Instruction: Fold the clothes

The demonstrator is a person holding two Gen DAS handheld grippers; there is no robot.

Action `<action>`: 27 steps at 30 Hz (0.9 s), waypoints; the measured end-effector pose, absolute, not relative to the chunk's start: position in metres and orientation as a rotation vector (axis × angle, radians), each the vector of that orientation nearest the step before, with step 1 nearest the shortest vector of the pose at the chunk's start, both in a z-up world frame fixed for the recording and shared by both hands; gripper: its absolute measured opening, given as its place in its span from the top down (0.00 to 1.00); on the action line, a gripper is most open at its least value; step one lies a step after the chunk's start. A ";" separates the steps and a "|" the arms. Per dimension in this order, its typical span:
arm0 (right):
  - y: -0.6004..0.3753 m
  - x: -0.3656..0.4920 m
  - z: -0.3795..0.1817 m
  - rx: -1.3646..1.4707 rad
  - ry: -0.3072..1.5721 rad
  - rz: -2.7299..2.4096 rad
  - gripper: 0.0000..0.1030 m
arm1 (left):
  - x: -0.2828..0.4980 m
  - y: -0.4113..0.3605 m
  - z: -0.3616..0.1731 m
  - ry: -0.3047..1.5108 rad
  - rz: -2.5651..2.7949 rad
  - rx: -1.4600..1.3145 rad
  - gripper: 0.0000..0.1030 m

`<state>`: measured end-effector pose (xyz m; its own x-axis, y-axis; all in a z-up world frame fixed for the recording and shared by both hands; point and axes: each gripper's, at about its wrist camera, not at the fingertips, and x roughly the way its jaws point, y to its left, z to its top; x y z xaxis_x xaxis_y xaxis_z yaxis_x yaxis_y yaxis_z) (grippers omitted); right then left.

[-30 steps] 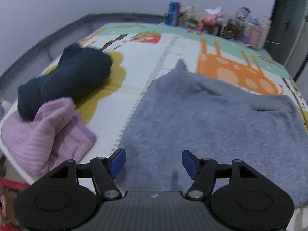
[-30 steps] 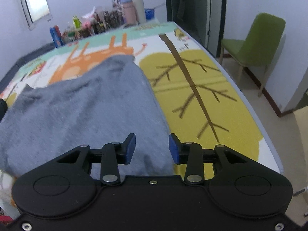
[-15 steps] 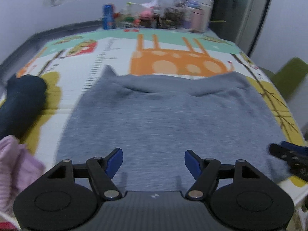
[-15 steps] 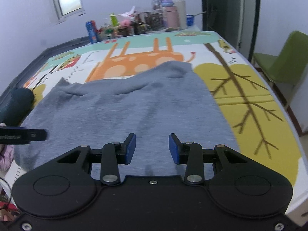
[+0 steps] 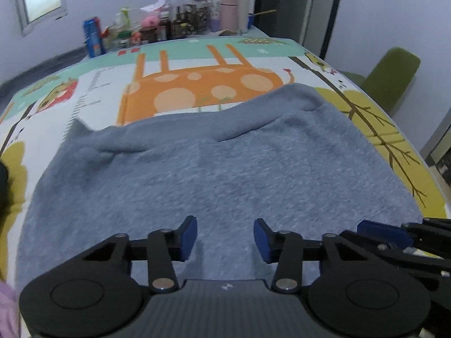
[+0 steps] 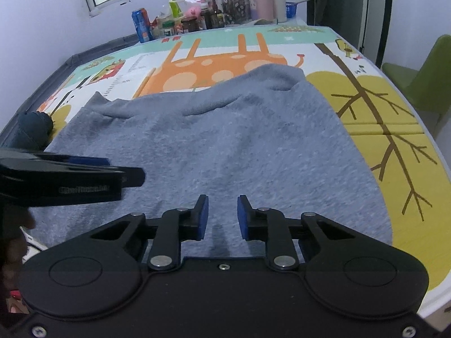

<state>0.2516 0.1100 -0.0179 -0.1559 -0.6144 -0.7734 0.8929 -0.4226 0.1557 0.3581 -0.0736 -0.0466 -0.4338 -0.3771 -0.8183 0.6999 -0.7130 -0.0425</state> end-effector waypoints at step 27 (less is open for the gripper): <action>0.083 0.257 -0.064 1.068 0.569 -1.822 0.81 | 0.313 -0.143 -0.080 0.416 -2.037 1.150 0.67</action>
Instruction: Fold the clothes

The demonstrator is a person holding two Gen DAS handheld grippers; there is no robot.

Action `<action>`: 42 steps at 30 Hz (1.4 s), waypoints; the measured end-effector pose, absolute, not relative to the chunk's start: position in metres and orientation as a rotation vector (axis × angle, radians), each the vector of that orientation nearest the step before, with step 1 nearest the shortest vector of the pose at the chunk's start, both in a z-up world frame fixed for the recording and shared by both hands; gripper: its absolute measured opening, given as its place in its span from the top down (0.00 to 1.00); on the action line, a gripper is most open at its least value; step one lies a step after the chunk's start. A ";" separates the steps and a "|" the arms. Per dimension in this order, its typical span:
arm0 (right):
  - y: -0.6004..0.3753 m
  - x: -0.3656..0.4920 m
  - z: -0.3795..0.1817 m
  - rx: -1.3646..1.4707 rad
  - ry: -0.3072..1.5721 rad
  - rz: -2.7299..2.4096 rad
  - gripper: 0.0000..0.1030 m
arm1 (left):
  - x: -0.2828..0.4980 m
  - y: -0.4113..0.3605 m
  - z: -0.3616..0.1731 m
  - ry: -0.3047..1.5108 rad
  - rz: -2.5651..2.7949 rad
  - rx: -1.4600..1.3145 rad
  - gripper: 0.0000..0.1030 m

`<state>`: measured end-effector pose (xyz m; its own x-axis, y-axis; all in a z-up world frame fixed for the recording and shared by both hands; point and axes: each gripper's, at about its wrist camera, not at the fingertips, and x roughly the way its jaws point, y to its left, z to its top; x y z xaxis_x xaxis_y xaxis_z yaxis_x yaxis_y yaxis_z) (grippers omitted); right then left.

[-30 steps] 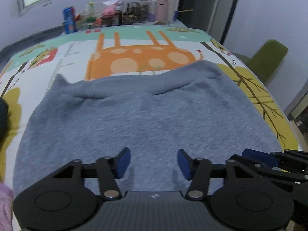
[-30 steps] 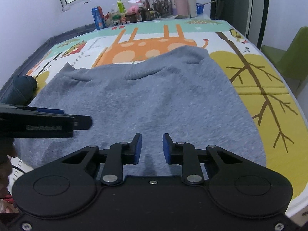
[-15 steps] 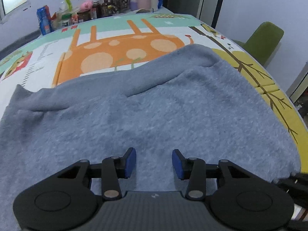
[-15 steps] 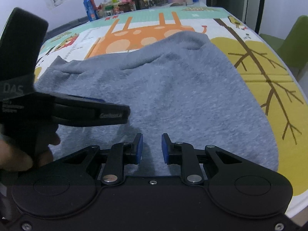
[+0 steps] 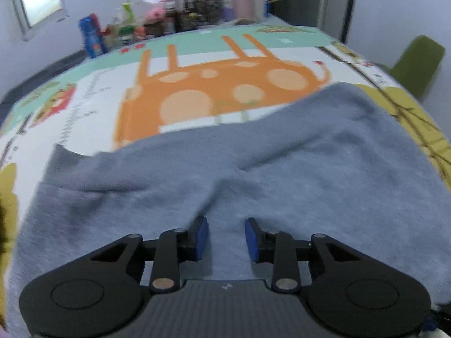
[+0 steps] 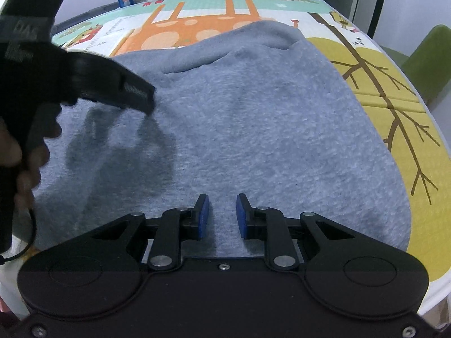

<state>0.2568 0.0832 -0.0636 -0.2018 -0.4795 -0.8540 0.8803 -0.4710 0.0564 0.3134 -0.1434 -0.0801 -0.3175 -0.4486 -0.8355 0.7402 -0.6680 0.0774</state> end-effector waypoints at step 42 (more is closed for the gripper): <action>0.083 0.257 -0.054 0.978 0.536 -1.775 0.75 | 0.399 -0.123 -0.053 0.624 -2.052 0.948 0.46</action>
